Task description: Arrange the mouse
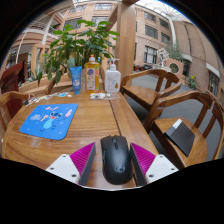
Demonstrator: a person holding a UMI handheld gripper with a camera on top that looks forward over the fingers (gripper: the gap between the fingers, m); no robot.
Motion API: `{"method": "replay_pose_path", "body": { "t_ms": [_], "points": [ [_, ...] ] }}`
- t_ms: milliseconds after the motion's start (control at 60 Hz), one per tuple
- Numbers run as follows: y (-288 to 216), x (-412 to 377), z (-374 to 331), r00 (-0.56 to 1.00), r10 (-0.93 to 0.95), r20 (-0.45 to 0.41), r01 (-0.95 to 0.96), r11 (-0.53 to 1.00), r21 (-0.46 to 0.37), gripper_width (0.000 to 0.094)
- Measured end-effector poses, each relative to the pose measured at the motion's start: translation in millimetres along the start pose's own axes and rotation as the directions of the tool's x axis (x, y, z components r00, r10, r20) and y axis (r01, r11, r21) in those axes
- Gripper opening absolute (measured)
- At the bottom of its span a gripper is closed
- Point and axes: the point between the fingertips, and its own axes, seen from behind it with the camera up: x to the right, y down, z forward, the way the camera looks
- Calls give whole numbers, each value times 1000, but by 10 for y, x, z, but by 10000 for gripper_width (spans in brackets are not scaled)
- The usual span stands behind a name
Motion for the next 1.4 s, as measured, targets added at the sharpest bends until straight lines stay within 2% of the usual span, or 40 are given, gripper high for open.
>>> {"method": "replay_pose_path", "body": {
  "t_ms": [83, 317, 383, 517, 617, 750, 883, 983, 1083, 1200, 1400],
  "points": [
    [15, -46, 35, 1000, 5, 12, -5, 1000, -17, 547],
    [35, -47, 24, 997, -79, 13, 80, 996, -42, 408],
    [28, -52, 17, 998, -64, 6, 64, 997, -48, 378],
    [-5, 9, -14, 997, -79, -20, 78, 996, -46, 378],
    [-380, 53, -164, 998, -51, -38, 51, 999, 15, 378],
    [-1318, 84, -424, 999, 11, -51, -2, 987, 163, 378],
    [-2286, -279, -629, 1000, 20, -1, -18, 947, 319, 376],
    [-2635, -852, -605, 998, -38, 41, 21, 934, 358, 375],
    [-2538, -1595, -358, 987, -72, 140, 26, 951, 309, 374],
    [-2015, -2330, 88, 968, -82, 236, 35, 980, 197, 374],
    [-1067, -2756, 728, 966, -85, 244, 87, 996, 3, 393]
  ]
}}
